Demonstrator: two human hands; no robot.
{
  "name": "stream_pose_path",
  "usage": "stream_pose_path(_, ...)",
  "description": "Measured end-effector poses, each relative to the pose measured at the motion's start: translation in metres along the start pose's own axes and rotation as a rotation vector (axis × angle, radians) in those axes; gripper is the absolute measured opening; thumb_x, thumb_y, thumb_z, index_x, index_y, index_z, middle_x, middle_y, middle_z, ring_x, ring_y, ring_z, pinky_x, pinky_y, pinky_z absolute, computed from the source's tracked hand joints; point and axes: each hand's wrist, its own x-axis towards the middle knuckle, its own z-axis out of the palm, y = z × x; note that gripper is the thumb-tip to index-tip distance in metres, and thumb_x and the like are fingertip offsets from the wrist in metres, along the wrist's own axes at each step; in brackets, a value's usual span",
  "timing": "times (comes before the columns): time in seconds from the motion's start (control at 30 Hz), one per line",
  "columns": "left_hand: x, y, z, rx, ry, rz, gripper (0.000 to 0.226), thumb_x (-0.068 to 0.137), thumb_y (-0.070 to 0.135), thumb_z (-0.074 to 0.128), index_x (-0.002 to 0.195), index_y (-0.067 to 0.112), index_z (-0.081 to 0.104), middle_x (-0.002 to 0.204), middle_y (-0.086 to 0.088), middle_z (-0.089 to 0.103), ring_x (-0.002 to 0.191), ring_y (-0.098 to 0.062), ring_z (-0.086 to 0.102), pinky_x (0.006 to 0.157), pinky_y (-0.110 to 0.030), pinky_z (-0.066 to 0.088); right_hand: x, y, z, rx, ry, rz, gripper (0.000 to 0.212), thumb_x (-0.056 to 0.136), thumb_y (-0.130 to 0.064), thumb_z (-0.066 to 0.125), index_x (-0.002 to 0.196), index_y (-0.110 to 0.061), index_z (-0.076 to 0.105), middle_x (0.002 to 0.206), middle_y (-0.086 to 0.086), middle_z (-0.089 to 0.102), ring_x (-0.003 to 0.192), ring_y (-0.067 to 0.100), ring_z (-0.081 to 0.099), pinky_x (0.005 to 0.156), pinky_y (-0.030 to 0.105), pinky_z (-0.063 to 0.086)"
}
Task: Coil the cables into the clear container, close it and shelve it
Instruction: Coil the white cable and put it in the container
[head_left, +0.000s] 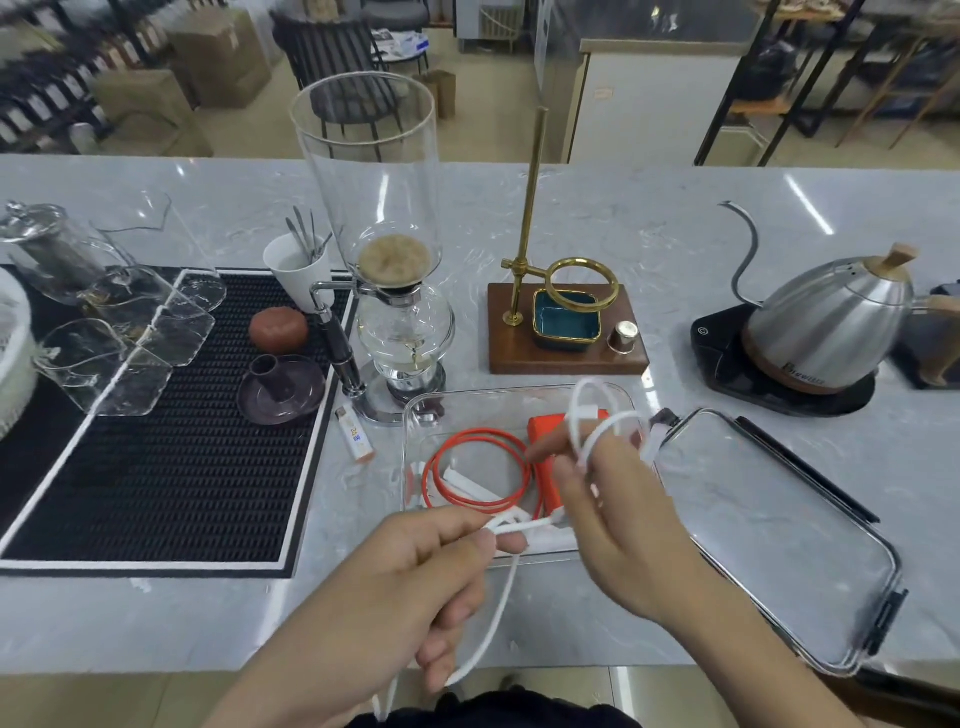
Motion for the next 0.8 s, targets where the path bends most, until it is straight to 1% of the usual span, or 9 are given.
stream_pose_path(0.1, 0.0, 0.004, 0.0, 0.268, 0.09, 0.056, 0.021, 0.094, 0.037, 0.056, 0.088, 0.026, 0.072, 0.047, 0.005, 0.036, 0.036, -0.01, 0.036, 0.041, -0.028, 0.043, -0.003, -0.002, -0.007, -0.211, -0.224, -0.098, 0.025, 0.101, -0.044, 0.029, 0.099, -0.029, 0.049, 0.079, -0.028, 0.04, 0.072, -0.001, 0.039, 0.065, 0.021, 0.03)
stream_pose_path(0.2, -0.001, 0.01, -0.005, 0.658, 0.194, 0.234, 0.023, 0.093, 0.044, 0.055, 0.085, 0.028, 0.069, 0.045, 0.007, 0.048, 0.041, -0.004, 0.045, 0.046, -0.033, 0.047, -0.005, -0.012, -0.017, -0.192, -0.408, -0.171, 0.022, 0.099, -0.055, 0.025, 0.082, -0.042, 0.029, 0.068, -0.022, 0.037, 0.066, -0.005, 0.04, 0.057, 0.02, 0.031)
stream_pose_path(0.27, -0.001, 0.017, -0.01, 0.89, 0.218, 0.375, 0.028, 0.091, 0.053, 0.054, 0.082, 0.03, 0.068, 0.056, 0.009, 0.06, 0.053, -0.005, 0.054, 0.056, -0.029, 0.048, -0.005, -0.018, -0.024, -0.106, -0.511, -0.141, 0.027, 0.096, -0.059, 0.036, 0.076, -0.041, 0.034, 0.065, -0.015, 0.041, 0.063, 0.003, 0.043, 0.056, 0.022, 0.033)
stream_pose_path(0.33, 0.002, 0.025, -0.015, 0.973, 0.216, 0.444, 0.03, 0.085, 0.058, 0.06, 0.078, 0.03, 0.067, 0.064, 0.008, 0.064, 0.059, -0.007, 0.058, 0.056, -0.02, 0.044, -0.005, -0.023, -0.03, -0.032, -0.579, -0.119, 0.032, 0.094, -0.055, 0.05, 0.068, -0.042, 0.038, 0.06, -0.012, 0.041, 0.06, 0.007, 0.044, 0.055, 0.022, 0.033)
stream_pose_path(0.47, 0.008, 0.034, -0.029, 0.897, 0.119, 0.42, 0.025, 0.075, 0.054, 0.074, 0.078, 0.03, 0.068, 0.057, 0.01, 0.061, 0.05, -0.002, 0.048, 0.05, -0.02, 0.038, -0.005, -0.03, -0.048, 0.397, -0.765, -0.018, 0.034, 0.098, -0.033, 0.056, 0.067, -0.019, 0.061, 0.061, 0.006, 0.051, 0.057, 0.028, 0.047, 0.055, 0.046, 0.038)
stream_pose_path(0.5, 0.009, 0.033, -0.033, 0.838, 0.067, 0.397, 0.027, 0.074, 0.055, 0.075, 0.08, 0.029, 0.069, 0.056, 0.01, 0.058, 0.051, -0.002, 0.046, 0.051, -0.023, 0.038, -0.005, -0.029, -0.053, 0.526, -0.815, 0.018, 0.037, 0.099, -0.03, 0.055, 0.068, -0.011, 0.063, 0.056, 0.013, 0.048, 0.051, 0.033, 0.042, 0.05, 0.045, 0.034)
stream_pose_path(0.57, 0.01, 0.029, -0.037, 0.695, -0.024, 0.344, 0.029, 0.073, 0.053, 0.075, 0.083, 0.026, 0.07, 0.056, 0.007, 0.053, 0.053, -0.01, 0.047, 0.053, -0.026, 0.041, -0.005, -0.027, -0.058, 0.797, -0.883, 0.075, 0.04, 0.099, -0.029, 0.053, 0.065, -0.008, 0.058, 0.046, 0.015, 0.035, 0.04, 0.023, 0.031, 0.041, 0.034, 0.025)
stream_pose_path(0.67, 0.011, 0.022, -0.038, 0.525, -0.098, 0.302, 0.023, 0.075, 0.043, 0.074, 0.085, 0.023, 0.07, 0.06, 0.002, 0.056, 0.052, -0.015, 0.054, 0.053, -0.027, 0.046, -0.005, -0.024, -0.051, 1.187, -0.789, 0.077, 0.043, 0.101, -0.034, 0.05, 0.065, -0.011, 0.048, 0.043, 0.002, 0.029, 0.04, 0.013, 0.03, 0.039, 0.032, 0.022)
stream_pose_path(0.8, 0.011, 0.016, -0.032, 0.348, -0.122, 0.312, 0.018, 0.09, 0.034, 0.062, 0.086, 0.018, 0.069, 0.059, -0.002, 0.06, 0.05, -0.017, 0.058, 0.057, -0.028, 0.049, -0.005, -0.024, -0.036, 1.493, -0.531, 0.097, 0.04, 0.102, -0.028, 0.048, 0.067, -0.009, 0.051, 0.048, 0.007, 0.033, 0.045, 0.015, 0.041, 0.049, 0.029, 0.029)
